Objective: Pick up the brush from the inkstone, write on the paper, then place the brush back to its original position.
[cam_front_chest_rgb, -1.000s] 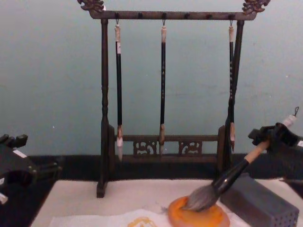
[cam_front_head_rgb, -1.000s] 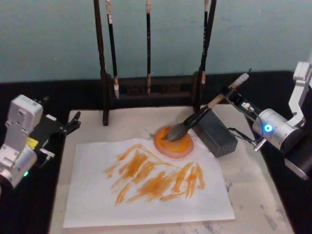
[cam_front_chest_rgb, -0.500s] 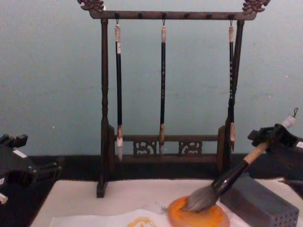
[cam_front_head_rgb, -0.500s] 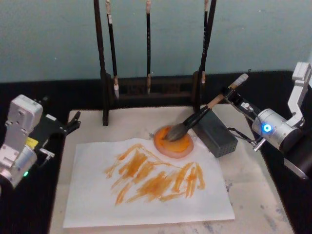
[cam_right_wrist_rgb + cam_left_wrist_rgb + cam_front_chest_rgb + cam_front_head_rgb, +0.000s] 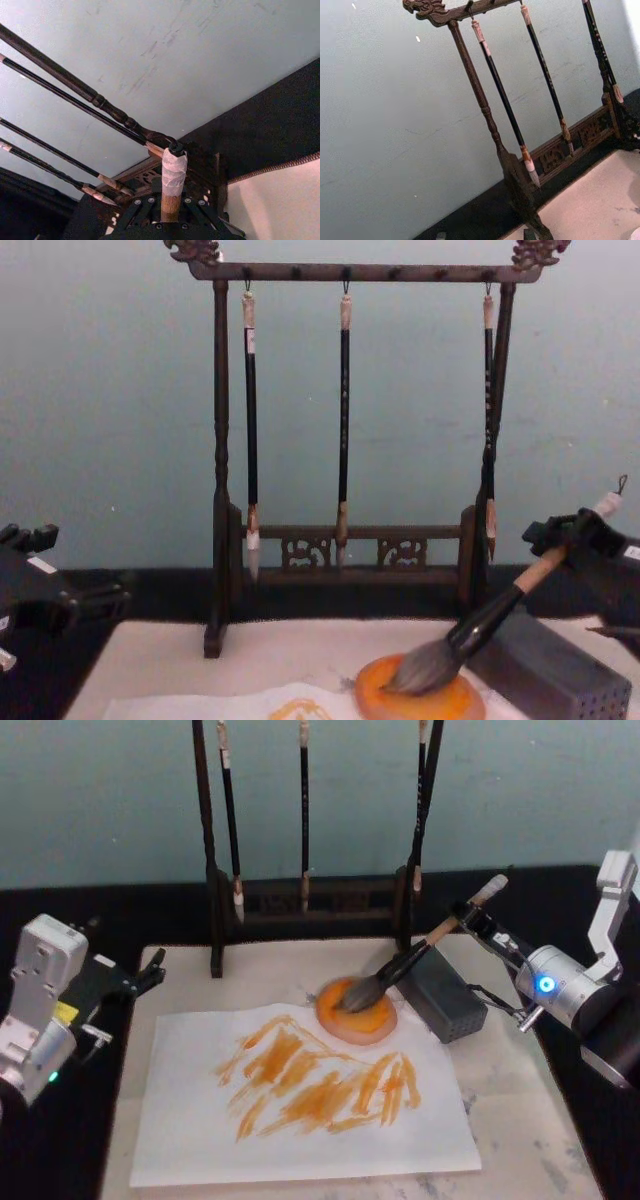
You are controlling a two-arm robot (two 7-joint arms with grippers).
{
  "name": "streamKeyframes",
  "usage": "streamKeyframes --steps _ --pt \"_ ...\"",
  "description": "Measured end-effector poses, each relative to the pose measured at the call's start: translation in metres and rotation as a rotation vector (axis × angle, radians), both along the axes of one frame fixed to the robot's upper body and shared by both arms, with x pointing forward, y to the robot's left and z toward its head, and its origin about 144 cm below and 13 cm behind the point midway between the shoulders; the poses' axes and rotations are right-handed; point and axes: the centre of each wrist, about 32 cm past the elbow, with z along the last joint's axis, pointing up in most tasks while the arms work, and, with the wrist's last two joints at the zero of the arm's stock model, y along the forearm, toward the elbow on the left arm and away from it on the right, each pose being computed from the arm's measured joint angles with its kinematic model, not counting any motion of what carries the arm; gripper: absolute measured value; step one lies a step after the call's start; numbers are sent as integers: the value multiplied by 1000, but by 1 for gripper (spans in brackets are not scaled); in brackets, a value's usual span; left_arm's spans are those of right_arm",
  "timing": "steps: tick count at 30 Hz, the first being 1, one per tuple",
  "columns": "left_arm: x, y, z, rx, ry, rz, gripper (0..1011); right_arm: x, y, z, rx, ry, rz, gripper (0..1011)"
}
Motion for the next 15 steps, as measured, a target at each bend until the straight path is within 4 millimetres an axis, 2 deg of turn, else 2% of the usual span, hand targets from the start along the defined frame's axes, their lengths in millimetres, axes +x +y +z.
streamKeyframes --steps 15 --pt "0 0 0 0 0 0 1001 0 0 0 -6 -1 0 154"
